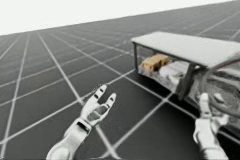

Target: Pick up and drop off the object

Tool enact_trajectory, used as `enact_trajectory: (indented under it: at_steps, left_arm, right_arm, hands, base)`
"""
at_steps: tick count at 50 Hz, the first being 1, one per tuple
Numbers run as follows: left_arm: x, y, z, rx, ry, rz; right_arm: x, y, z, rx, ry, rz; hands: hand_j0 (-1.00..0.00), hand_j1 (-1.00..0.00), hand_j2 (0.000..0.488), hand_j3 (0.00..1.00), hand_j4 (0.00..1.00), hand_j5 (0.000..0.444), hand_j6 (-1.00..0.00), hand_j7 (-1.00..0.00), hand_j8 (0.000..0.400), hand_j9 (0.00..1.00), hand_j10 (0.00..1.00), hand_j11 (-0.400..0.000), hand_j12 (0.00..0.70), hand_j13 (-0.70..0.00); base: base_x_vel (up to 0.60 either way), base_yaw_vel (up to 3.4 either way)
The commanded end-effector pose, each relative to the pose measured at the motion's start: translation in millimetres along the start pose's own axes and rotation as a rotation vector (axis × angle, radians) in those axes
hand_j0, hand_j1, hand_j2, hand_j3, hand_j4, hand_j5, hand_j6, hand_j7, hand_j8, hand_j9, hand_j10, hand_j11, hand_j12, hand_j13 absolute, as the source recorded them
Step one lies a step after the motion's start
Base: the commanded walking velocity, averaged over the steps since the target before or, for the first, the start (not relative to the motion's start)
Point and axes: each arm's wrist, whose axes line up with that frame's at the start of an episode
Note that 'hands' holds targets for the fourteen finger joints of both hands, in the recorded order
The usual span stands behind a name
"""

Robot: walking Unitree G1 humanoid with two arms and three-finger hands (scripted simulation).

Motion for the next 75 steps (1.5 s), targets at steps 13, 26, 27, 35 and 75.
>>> enact_trajectory:
  at_steps: [13, 26, 27, 35, 75]
  left_arm:
    - [-3.2, 6.4, 1.3, -0.024, -0.012, 0.0]
    - [-3.2, 6.4, 1.3, -0.024, -0.012, 0.0]
    - [-3.2, 6.4, 1.3, -0.024, -0.012, 0.0]
    - [-3.2, 6.4, 1.3, -0.024, -0.012, 0.0]
    - [-3.2, 6.4, 1.3, -0.024, -0.012, 0.0]
  right_arm:
    - [-4.6, 13.2, 4.5, -0.012, -0.027, 0.046]
    - [-4.6, 13.2, 4.5, -0.012, -0.027, 0.046]
    - [-4.6, 13.2, 4.5, -0.012, -0.027, 0.046]
    - [-4.6, 13.2, 4.5, -0.012, -0.027, 0.046]
    - [-4.6, 13.2, 4.5, -0.012, -0.027, 0.046]
  hands:
    - [0.0, 0.0, 0.0, 1.0, 1.0, 0.0, 0.0, 0.0, 0.0, 1.0, 1.0, -0.4, 0.0, -0.7]
    - [0.0, 0.0, 0.0, 1.0, 1.0, 0.0, 0.0, 0.0, 0.0, 1.0, 1.0, -0.4, 0.0, -0.7]
    - [0.0, 0.0, 0.0, 1.0, 1.0, 0.0, 0.0, 0.0, 0.0, 1.0, 1.0, -0.4, 0.0, -0.7]
    - [0.0, 0.0, 0.0, 1.0, 1.0, 0.0, 0.0, 0.0, 0.0, 1.0, 1.0, -0.4, 0.0, -0.7]
    - [0.0, 0.0, 0.0, 1.0, 1.0, 0.0, 0.0, 0.0, 0.0, 1.0, 1.0, -0.4, 0.0, -0.7]
  base:
    - [0.58, 0.03]
    - [0.54, 0.04]
    - [0.47, 0.05]
    - [0.44, 0.02]
    - [0.28, -0.07]
